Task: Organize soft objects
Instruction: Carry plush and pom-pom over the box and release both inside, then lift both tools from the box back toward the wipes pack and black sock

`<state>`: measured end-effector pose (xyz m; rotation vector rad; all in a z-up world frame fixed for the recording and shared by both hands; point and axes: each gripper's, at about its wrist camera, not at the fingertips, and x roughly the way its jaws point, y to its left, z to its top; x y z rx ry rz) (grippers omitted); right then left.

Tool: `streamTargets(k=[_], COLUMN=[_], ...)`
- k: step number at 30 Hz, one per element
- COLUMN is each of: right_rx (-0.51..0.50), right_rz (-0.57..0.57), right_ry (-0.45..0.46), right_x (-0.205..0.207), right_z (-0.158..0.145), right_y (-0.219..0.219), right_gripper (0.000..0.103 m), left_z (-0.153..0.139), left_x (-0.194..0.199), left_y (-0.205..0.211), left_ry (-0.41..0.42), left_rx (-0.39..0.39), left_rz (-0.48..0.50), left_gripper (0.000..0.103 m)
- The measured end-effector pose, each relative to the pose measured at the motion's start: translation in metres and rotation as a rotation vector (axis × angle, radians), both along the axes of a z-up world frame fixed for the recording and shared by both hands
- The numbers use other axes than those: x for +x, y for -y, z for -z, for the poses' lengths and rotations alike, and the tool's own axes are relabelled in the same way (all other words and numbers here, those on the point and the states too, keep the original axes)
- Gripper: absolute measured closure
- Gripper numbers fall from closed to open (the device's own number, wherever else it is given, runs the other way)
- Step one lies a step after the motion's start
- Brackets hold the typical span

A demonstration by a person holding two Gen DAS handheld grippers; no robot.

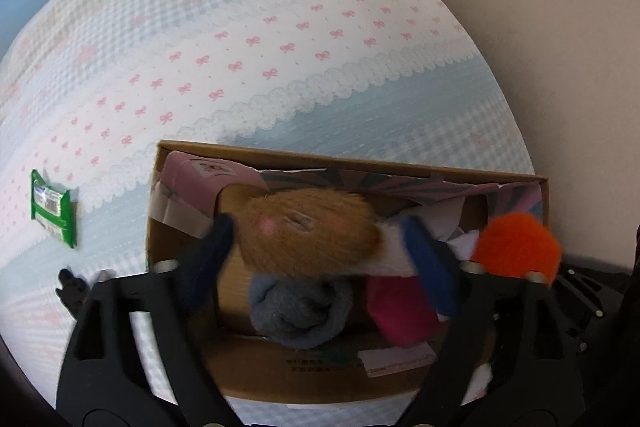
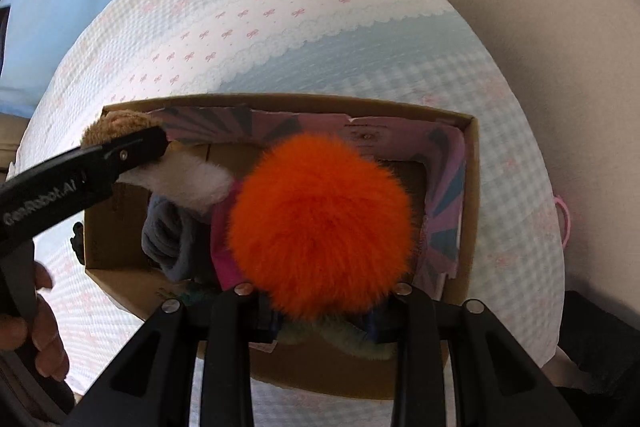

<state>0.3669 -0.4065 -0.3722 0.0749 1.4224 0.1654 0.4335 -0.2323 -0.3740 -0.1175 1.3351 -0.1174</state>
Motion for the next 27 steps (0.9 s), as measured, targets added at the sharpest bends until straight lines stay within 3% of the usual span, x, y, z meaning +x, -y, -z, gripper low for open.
streamTargets(k=[1, 3, 4, 9, 16, 27], right_rx=[0.007, 0.015, 0.019, 0.024, 0.043, 0.037], right_rz=[0.006, 0.014, 0.010, -0.012, 0.047, 0.098], right_ry=[-0.001, -0.009, -0.012, 0.019, 0.059, 0.203], right_x=[0.000, -0.003, -0.004, -0.018, -0.030, -0.062], right_z=[0.000, 0.000, 0.000, -0.008, -0.020, -0.082], right_y=[0.000, -0.001, -0.002, -0.005, 0.002, -0.005], right_gripper=[0.052, 0.008, 0.001, 0.000, 0.000, 0.000], left_z=[-0.002, -0.005, -0.006, -0.011, -0.032, -0.088], left_x=[0.000, 0.001, 0.001, 0.000, -0.013, -0.065], left_y=[0.000, 0.000, -0.001, -0.006, -0.009, -0.041], left_ry=[0.003, 0.009, 0.006, 0.011, 0.045, 0.123], left_rx=[-0.007, 0.002, 0.016, 0.023, 0.038, 0.011], left_rz=[0.008, 0.020, 0.024, 0.036, 0.065, 0.065], left_gripper=[0.004, 0.004, 0.004, 0.004, 0.004, 0.004])
